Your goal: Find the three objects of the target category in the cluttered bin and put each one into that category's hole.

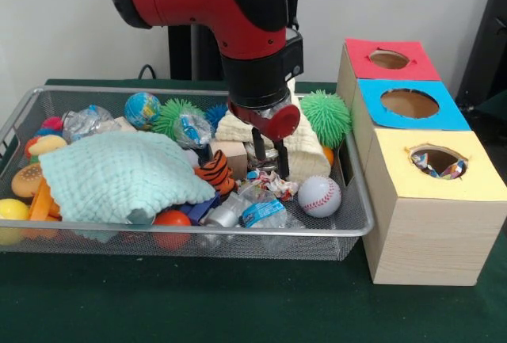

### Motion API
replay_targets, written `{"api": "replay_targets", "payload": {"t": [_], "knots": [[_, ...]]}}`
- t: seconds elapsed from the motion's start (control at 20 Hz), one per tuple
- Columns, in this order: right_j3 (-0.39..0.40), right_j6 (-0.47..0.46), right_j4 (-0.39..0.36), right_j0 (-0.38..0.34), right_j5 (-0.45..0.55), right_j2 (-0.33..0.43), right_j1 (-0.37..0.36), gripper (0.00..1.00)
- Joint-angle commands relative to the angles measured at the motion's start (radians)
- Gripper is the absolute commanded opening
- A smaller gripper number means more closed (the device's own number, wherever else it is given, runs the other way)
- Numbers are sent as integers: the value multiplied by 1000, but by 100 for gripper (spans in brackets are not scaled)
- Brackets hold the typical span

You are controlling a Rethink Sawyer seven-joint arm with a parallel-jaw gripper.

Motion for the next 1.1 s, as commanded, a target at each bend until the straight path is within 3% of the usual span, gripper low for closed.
{"api": "replay_targets", "payload": {"t": [0.05, 0.2, 0.55, 0.8, 1.1], "knots": [[7, 86, 13, 35, -111, 20, 69, 100], [-23, 77, -5, 57, -132, -6, 88, 100], [-125, 33, -4, 47, -183, 15, 174, 100], [-191, 32, -7, 52, -229, -4, 193, 100], [-155, 96, 25, 33, -318, 25, 186, 100]]}}
